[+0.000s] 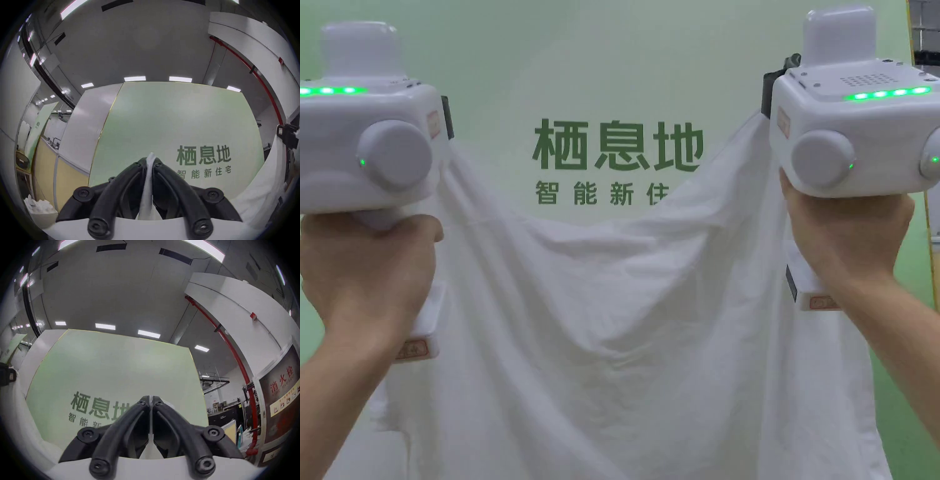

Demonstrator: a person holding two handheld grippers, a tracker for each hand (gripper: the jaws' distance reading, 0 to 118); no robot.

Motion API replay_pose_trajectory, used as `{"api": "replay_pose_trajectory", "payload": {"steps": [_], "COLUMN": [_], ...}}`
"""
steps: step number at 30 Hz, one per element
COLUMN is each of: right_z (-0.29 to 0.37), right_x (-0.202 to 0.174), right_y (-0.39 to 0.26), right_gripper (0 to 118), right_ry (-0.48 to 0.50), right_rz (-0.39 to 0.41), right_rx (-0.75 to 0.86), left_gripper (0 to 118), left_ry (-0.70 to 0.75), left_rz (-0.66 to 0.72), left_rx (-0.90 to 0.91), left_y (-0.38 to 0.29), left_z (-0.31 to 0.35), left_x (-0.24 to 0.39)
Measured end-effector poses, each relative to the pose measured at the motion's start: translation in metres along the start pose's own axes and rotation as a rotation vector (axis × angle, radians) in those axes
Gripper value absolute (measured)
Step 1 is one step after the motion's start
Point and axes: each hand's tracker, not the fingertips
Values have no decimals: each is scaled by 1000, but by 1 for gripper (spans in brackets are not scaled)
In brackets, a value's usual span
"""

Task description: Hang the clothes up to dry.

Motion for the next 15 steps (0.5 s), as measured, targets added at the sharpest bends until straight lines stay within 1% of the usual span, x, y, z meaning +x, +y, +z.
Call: {"api": "replay_pose_trajectory", "payload": {"steps": [1, 3, 5, 6, 7, 8, 10, 12, 13, 14, 15], "right_z": [4, 16, 34, 48, 62, 78, 115, 149, 166, 183, 197], "right_x": [0, 0, 1, 1, 2, 2, 0, 4, 7, 10, 15], "right_y": [-12, -36, -57, -68, -79, -89, -109, -127, -133, -141, -151], "right_gripper": [4, 4, 4, 4, 4, 4, 4, 4, 4, 4, 4], "right_ry": [11, 12, 42, 75, 101, 99, 89, 97, 120, 149, 155], "right_rz": [-10, -84, -113, -132, -136, -115, -23, 2, -22, -42, -66], "right_rx": [-17, -38, -89, -117, -134, -135, -143, -154, -208, -232, -261], "left_gripper": [6, 6, 6, 6, 6, 6, 6, 6, 6, 6, 6], "left_ry": [29, 2, 36, 20, 14, 19, -18, -14, -38, -25, -40], "left_rz": [-20, -36, 5, -4, -16, -27, -41, -31, -52, -34, -52], "left_rx": [-2, -12, -11, -18, -37, -71, -120, -171, -191, -200, -217], "left_y": [-11, -32, -58, -71, -83, -93, -115, -136, -148, -158, -167], "left_z": [3, 11, 33, 43, 54, 63, 88, 120, 139, 156, 177], "left_x": [1, -2, -5, -6, -7, -8, -15, -20, -24, -27, -29]}}
